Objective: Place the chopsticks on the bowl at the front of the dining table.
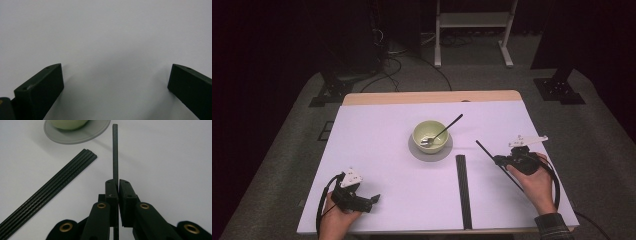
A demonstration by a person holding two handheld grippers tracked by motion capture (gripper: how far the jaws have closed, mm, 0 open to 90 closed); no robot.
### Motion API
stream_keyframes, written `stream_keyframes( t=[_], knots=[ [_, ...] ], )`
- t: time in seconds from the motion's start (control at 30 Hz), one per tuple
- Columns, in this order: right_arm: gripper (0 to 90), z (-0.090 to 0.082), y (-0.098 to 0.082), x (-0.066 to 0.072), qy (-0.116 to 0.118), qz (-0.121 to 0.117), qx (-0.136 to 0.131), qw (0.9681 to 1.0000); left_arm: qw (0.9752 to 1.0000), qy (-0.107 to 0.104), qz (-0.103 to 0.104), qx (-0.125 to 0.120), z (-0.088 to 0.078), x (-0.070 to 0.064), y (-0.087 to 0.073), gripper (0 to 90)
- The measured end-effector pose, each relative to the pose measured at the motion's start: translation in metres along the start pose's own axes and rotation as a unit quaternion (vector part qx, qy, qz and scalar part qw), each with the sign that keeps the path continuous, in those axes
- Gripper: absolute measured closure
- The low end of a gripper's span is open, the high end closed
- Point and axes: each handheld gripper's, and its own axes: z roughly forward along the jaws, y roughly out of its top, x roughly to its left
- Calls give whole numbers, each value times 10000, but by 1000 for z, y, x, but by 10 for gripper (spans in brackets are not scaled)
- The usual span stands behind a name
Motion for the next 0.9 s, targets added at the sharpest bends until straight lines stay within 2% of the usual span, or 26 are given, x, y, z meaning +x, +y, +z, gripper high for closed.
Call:
stream_keyframes(
  t=[0.6,0.9],
  knots=[
    [859,5,13,7,102,-62,-32,9999,10000,3,12,0,0,0,0,0],
    [860,8,26,15,199,-111,-84,9997,10000,1,10,0,0,0,0,0]
  ],
)
